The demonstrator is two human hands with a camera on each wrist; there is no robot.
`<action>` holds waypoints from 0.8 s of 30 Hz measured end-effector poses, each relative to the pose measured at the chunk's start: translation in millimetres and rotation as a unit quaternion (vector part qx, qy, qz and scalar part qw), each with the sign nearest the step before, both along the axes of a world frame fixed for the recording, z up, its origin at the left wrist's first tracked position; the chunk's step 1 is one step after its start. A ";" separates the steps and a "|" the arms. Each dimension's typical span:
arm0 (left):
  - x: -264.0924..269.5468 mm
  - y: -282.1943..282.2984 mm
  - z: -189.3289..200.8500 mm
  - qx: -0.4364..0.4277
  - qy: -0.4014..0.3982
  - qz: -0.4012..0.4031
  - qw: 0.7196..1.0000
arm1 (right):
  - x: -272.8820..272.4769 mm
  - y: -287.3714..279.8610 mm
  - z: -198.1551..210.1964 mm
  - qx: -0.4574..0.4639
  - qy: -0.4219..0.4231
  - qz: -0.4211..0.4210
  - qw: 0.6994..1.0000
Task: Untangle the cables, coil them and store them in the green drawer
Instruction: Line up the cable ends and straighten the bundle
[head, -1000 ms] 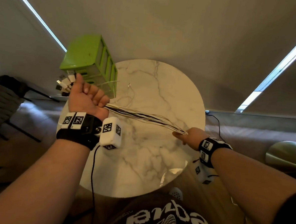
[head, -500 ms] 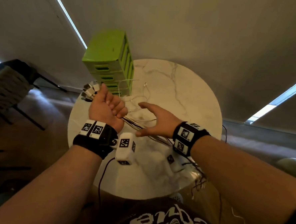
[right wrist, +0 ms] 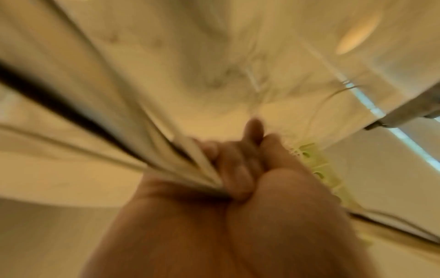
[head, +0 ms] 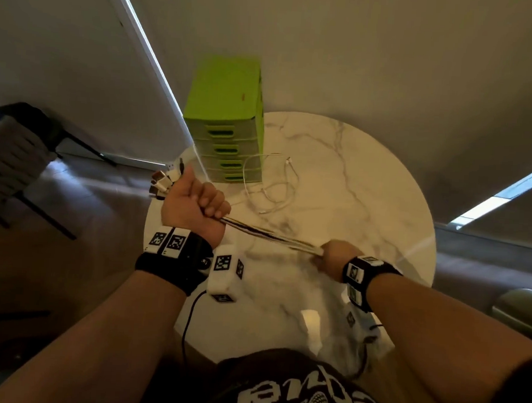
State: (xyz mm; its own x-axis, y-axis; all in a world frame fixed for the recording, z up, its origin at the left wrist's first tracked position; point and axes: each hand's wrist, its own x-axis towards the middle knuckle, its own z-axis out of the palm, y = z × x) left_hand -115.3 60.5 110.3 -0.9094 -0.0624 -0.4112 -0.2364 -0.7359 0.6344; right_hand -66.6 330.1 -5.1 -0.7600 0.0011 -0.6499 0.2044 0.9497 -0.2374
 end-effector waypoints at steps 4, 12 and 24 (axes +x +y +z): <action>-8.0 -20.9 -7.4 0.030 -0.026 -0.026 0.999 | -21.5 11.8 0.9 0.025 0.127 -0.198 0.972; -33.3 -56.5 -15.4 -0.044 -0.042 -0.050 0.997 | -12.0 -29.5 3.0 0.035 -0.068 0.034 0.997; -30.8 -32.1 -40.9 -0.173 -0.078 -0.090 0.978 | -92.3 -124.6 123.9 -0.181 0.248 0.004 0.952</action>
